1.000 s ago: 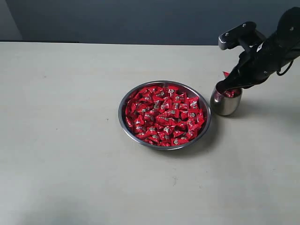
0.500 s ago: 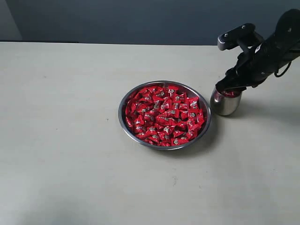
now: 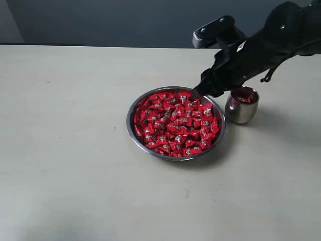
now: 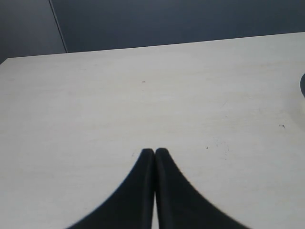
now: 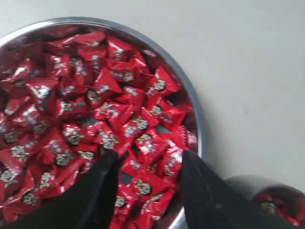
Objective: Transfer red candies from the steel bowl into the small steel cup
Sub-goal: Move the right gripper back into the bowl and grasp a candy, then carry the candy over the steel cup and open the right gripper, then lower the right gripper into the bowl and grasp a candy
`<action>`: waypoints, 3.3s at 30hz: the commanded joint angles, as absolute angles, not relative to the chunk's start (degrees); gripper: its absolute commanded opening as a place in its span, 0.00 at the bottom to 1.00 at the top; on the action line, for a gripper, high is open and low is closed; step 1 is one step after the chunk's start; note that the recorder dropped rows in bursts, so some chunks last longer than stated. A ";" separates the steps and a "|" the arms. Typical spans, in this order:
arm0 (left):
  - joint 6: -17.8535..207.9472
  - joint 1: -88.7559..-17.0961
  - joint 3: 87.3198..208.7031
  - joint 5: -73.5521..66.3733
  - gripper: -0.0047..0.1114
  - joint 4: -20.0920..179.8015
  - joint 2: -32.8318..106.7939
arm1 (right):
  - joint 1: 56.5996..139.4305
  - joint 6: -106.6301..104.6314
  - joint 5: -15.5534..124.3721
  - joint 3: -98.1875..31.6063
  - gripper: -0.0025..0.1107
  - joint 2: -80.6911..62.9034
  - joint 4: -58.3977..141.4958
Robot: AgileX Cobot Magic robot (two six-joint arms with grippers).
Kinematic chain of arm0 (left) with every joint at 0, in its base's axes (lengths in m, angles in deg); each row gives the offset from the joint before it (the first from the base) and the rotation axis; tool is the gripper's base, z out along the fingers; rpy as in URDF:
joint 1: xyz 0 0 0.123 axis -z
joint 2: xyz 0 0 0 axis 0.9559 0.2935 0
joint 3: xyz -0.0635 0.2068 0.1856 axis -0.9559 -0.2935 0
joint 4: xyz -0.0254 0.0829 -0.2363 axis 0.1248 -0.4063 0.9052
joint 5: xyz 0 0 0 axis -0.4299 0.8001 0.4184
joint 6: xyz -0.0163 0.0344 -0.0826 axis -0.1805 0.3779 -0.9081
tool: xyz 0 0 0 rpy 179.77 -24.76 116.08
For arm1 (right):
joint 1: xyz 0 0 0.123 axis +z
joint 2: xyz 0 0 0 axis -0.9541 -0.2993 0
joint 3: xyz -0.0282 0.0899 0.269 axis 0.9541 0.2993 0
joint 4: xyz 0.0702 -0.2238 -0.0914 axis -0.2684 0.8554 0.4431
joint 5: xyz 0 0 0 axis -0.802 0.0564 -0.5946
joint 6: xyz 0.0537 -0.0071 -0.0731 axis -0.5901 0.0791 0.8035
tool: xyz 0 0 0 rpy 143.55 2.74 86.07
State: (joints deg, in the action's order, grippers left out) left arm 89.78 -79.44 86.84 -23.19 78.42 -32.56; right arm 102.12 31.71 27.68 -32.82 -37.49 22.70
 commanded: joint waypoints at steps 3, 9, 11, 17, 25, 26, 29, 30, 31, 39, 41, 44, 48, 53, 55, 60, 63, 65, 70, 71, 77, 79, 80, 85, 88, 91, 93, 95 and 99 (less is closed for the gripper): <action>89.71 -79.13 87.32 -22.91 0.04 78.30 -32.83 | 106.74 33.27 28.88 -32.97 0.39 -41.35 21.75; 89.71 -79.13 87.32 -22.91 0.04 78.30 -32.83 | 109.95 33.31 26.74 -36.63 0.41 -45.84 21.49; 89.71 -79.13 87.32 -22.91 0.04 78.30 -32.83 | 110.99 33.58 26.02 -38.07 0.45 -47.22 21.46; 89.71 -79.13 87.32 -22.91 0.04 78.30 -32.83 | 113.28 35.42 25.77 -40.87 0.51 -50.70 21.57; 89.71 -79.13 87.32 -22.91 0.04 78.30 -32.83 | 115.04 36.33 25.95 -41.37 0.51 -53.88 21.44; 89.71 -79.13 87.32 -22.91 0.04 78.30 -32.83 | 115.05 36.33 26.10 -41.37 0.51 -53.99 21.44; 89.71 -79.13 87.32 -22.91 0.04 78.30 -32.83 | 115.24 36.33 27.10 -41.37 0.51 -54.66 21.57; 89.71 -79.13 87.32 -22.91 0.04 78.30 -32.83 | 115.24 36.33 27.84 -41.37 0.51 -55.00 21.57; 89.71 -79.13 87.32 -22.91 0.04 78.30 -32.83 | 115.24 36.33 28.53 -41.37 0.51 -55.26 21.68; 89.71 -79.13 87.32 -22.91 0.04 78.30 -32.83 | 115.24 36.22 32.00 -41.37 0.03 -53.70 22.14; 89.71 -79.13 87.32 -22.91 0.04 78.30 -32.83 | 115.24 36.13 31.34 -41.37 0.05 -50.94 22.14; 89.71 -79.13 87.32 -22.91 0.04 78.30 -32.83 | 115.06 35.16 28.00 -41.37 0.05 -46.45 24.58; 89.71 -79.13 87.32 -22.91 0.04 78.30 -32.83 | 110.71 29.75 22.72 -41.26 0.05 -40.27 27.51; 89.71 -79.13 87.32 -22.91 0.04 78.30 -32.83 | 101.87 26.57 18.55 -40.63 0.05 -37.19 27.51; 89.71 -79.13 87.32 -22.91 0.04 78.30 -32.83 | 98.50 25.77 18.97 -39.10 0.05 -36.56 27.38; 89.71 -79.13 87.32 -22.91 0.04 78.30 -32.83 | 92.84 25.64 21.19 -34.77 0.05 -36.24 25.43; 89.71 -79.13 87.32 -22.91 0.04 78.30 -32.83 | 91.04 25.64 23.04 -33.08 0.05 -36.24 24.73; 89.71 -79.13 87.32 -22.91 0.04 78.30 -32.83 | 90.61 25.64 23.88 -32.63 0.05 -36.24 24.06; 89.71 -79.13 87.32 -22.91 0.04 78.30 -32.83 | 90.61 25.52 25.25 -32.63 0.05 -36.24 23.13; 89.71 -79.13 87.32 -22.91 0.04 78.30 -32.83 | 90.61 25.52 25.34 -32.63 0.05 -36.24 22.89; 89.71 -79.13 87.32 -22.91 0.04 78.30 -32.83 | 90.88 26.67 24.44 -32.63 0.05 -36.24 14.00; 89.71 -79.13 87.32 -22.91 0.04 78.30 -32.83 | 91.62 31.38 22.89 -32.63 0.05 -36.24 8.29; 89.71 -79.13 87.32 -22.91 0.04 78.30 -32.83 | 92.04 33.75 22.08 -32.63 0.05 -36.24 5.28; 89.71 -79.13 87.32 -22.91 0.04 78.30 -32.83 | 94.81 49.01 16.13 -32.63 0.05 -37.77 -10.53; 89.71 -79.13 87.32 -22.91 0.04 78.30 -32.83 | 96.41 54.71 14.82 -32.63 0.05 -40.39 -16.09; 89.71 -79.13 87.32 -22.91 0.04 78.30 -32.83 | 97.93 59.35 14.83 -32.74 0.05 -44.16 -18.68; 89.71 -79.13 87.32 -22.91 0.04 78.30 -32.83 | 98.42 61.99 15.09 -32.74 0.05 -46.30 -19.34; 89.71 -79.13 87.32 -22.91 0.04 78.30 -32.83 | 98.73 64.57 15.50 -32.74 0.05 -48.05 -19.61; 89.71 -79.13 87.32 -22.91 0.04 78.30 -32.83 | 98.87 68.26 16.36 -32.74 0.05 -50.70 -18.72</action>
State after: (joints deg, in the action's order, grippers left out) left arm 89.78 -79.44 86.84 -23.19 78.42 -32.56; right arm 98.72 65.48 15.50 -32.87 -49.62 -18.66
